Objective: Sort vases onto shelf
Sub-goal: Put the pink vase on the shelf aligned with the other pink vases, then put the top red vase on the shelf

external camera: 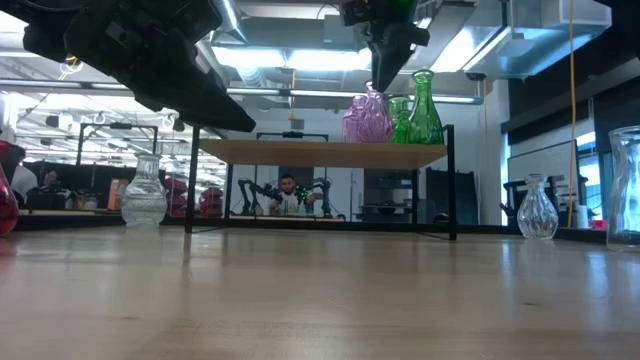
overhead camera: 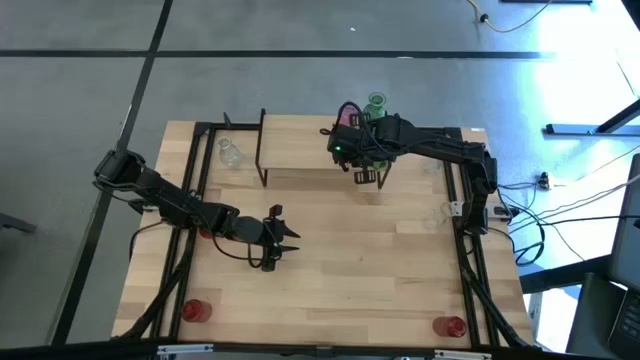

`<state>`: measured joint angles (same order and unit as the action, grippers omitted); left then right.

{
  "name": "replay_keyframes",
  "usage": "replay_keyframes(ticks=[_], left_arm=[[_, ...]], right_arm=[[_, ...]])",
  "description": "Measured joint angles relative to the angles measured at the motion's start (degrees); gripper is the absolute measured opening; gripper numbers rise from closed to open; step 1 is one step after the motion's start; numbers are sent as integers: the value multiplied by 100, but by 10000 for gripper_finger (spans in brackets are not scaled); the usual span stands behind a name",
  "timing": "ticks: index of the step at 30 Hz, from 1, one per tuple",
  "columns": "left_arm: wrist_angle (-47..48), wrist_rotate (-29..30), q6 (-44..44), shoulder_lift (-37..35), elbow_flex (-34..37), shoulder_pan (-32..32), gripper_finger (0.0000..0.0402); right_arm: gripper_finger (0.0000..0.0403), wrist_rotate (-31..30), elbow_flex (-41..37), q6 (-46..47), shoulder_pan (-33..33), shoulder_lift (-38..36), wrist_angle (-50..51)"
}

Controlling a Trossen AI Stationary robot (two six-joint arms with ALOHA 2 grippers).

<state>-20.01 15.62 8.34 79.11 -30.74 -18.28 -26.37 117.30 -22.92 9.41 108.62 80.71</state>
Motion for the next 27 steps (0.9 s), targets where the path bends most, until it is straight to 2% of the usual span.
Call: replay_keyframes(ticks=[6,14,17,22,25,27], left_arm=[[0,0,0,0,0,-2,147],[-24,0,4,0,0,0,147],[-176,0,13,0,2,6,147],[-275,-134,-163,0,-65,-7,147],[-6,-115,-175,-7,-380,-9,147],[659,-110,-88,-7,-728,-7,147]], right_arm=[[141,47,123,22,-2,0,45],[141,196,859,297,-10,-2,149],[141,655,1176,634,-95,-9,437],[141,1831,1303,1150,-522,-57,748],[141,2033,1303,1233,-937,-57,918],[141,2043,1285,1232,-1243,-58,935]])
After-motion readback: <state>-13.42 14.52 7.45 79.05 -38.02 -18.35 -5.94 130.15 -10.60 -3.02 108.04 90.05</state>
